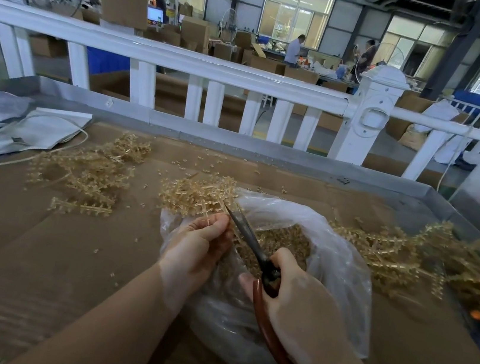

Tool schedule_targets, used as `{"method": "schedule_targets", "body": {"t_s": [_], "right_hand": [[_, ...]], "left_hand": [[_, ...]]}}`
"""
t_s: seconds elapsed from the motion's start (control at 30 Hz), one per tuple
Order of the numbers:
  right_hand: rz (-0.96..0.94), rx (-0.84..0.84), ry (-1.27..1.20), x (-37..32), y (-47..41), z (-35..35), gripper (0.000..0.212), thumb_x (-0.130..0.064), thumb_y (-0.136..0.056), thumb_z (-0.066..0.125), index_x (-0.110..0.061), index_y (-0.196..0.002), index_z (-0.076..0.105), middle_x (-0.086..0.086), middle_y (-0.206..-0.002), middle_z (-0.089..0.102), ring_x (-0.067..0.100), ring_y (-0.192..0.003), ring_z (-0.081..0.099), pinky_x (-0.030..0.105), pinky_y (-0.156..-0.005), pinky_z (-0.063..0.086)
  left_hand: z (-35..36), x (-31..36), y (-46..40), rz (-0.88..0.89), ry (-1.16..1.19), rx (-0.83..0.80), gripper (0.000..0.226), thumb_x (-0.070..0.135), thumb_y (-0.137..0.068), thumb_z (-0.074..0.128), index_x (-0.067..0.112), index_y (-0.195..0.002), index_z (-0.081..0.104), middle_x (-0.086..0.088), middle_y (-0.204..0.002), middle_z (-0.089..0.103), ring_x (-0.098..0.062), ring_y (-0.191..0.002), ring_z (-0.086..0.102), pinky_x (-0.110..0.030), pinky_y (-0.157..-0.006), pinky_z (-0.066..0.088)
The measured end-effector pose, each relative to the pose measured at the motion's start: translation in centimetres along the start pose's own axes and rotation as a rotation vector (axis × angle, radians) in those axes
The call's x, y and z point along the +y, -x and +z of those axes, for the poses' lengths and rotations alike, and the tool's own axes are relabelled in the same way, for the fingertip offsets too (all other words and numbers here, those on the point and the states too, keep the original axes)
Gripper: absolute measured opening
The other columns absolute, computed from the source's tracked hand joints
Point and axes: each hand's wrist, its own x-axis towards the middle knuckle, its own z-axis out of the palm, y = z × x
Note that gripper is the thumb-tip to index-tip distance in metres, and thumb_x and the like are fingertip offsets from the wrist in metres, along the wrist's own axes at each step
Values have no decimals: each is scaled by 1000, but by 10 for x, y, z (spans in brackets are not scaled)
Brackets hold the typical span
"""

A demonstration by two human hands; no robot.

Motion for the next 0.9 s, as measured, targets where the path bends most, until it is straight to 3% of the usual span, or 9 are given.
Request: {"method": "schedule_targets", "body": {"t_s": [0.4, 0.63, 0.77, 0.9], "right_hand": [[-12, -46, 18, -4, -7, -3, 33, -61, -87, 50, -32, -83, 35, -11, -67, 53, 0, -62, 51, 19, -60, 42], [-50, -37, -23, -6, -8, -1, 33, -60, -88, 50, -31, -83, 36, -11, -65, 51, 1, -58, 49, 12, -52, 36], [-70, 0, -29, -6, -12, 3, 35, -60, -87, 51, -29, -83, 35, -12, -62, 45, 3, -59, 47, 15, -54, 34], [-89, 32, -9, -5, -12, 7, 33, -60, -88, 49, -29, -88, 38, -12, -66, 50, 7, -65, 56, 19, -60, 45]], "left_hand": [[-3, -2, -3, 3, -58, -55, 10, -3, -86, 56, 3, -82, 62, -6, -68, 65, -12, -61, 62, -19, -63, 55], [-4, -1, -5, -10, -33, -88, 10, -1, -86, 56, 5, -82, 63, -6, -69, 63, -11, -59, 58, -17, -62, 53], [-5, -3, -6, -15, -14, -88, 7, 1, -75, 61, 4, -80, 63, -6, -67, 62, -11, -57, 58, -18, -62, 53], [-7, -2, -7, -23, -2, -109, 13, 5, -67, 63, 5, -79, 64, -5, -64, 64, -10, -56, 60, -18, -63, 54]]}}
